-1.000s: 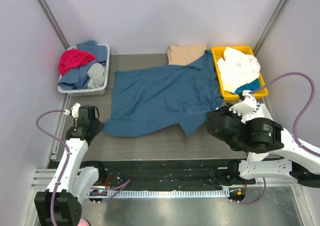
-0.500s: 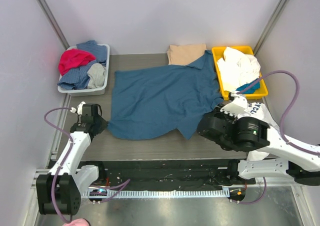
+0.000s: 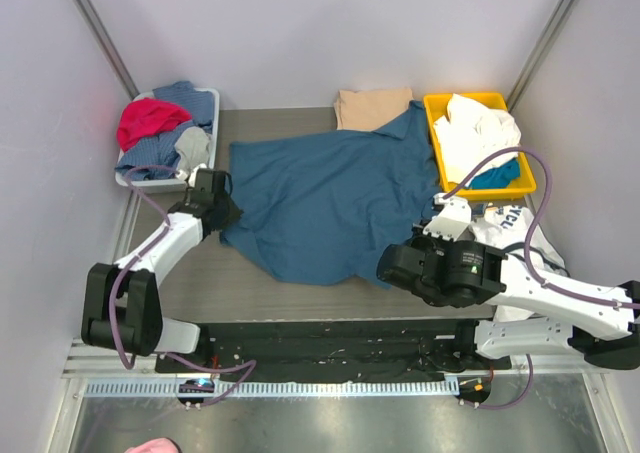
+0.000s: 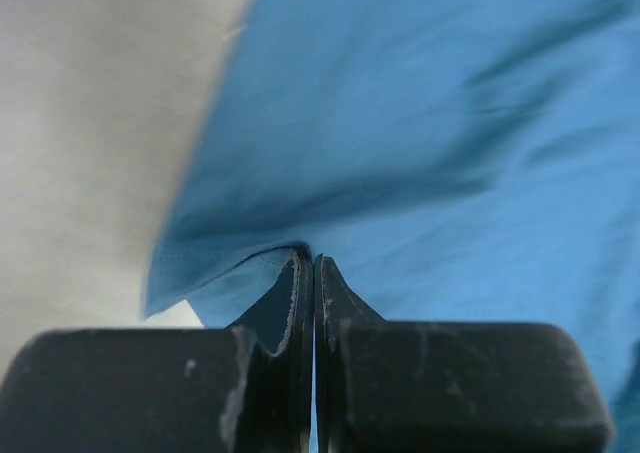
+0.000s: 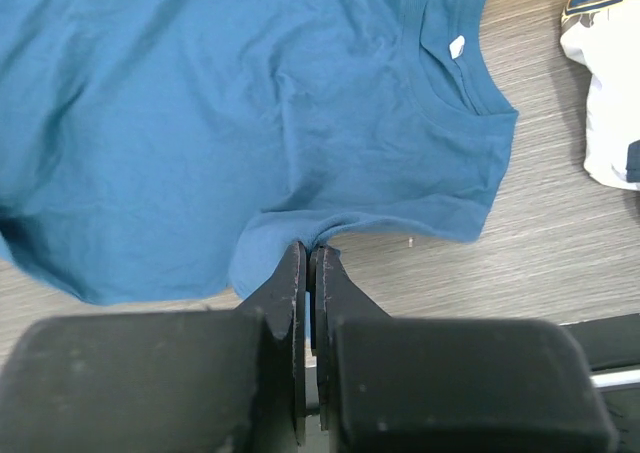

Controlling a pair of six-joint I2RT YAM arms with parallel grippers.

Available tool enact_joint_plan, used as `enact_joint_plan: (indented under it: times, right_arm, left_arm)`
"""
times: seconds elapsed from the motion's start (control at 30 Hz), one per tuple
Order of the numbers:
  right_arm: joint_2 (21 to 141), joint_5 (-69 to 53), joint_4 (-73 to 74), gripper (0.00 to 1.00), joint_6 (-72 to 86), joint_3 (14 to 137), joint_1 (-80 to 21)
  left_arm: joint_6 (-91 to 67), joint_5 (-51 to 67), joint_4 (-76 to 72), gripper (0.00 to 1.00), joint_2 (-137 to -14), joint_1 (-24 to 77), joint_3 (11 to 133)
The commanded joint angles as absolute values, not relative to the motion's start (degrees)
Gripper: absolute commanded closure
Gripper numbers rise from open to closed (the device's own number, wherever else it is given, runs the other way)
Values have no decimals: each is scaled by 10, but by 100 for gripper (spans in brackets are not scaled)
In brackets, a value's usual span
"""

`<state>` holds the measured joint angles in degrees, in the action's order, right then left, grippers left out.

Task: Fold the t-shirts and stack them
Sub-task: Flatten the tshirt out

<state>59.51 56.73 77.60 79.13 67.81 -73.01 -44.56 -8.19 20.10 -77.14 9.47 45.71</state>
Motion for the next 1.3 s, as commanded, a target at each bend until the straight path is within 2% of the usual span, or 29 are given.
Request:
enact_joint_plan:
  times: [0.0,0.47,0.97,1.27]
  right_arm:
    - [590,592,748,99,775,664,-729]
    - [602,596,738,99,773,656,-723]
    - [577,586,726,99,771,621,-708]
    - [570,586,726,99,765,616,-696]
  left_arm:
    - [-432,-100,158,100,-809,120,522]
    - [-414,-103,145,100,-869,127,548]
    - [-385,-107,168,100,-1065,127,761]
    - [-374,-125,203,100,-1161,127,815]
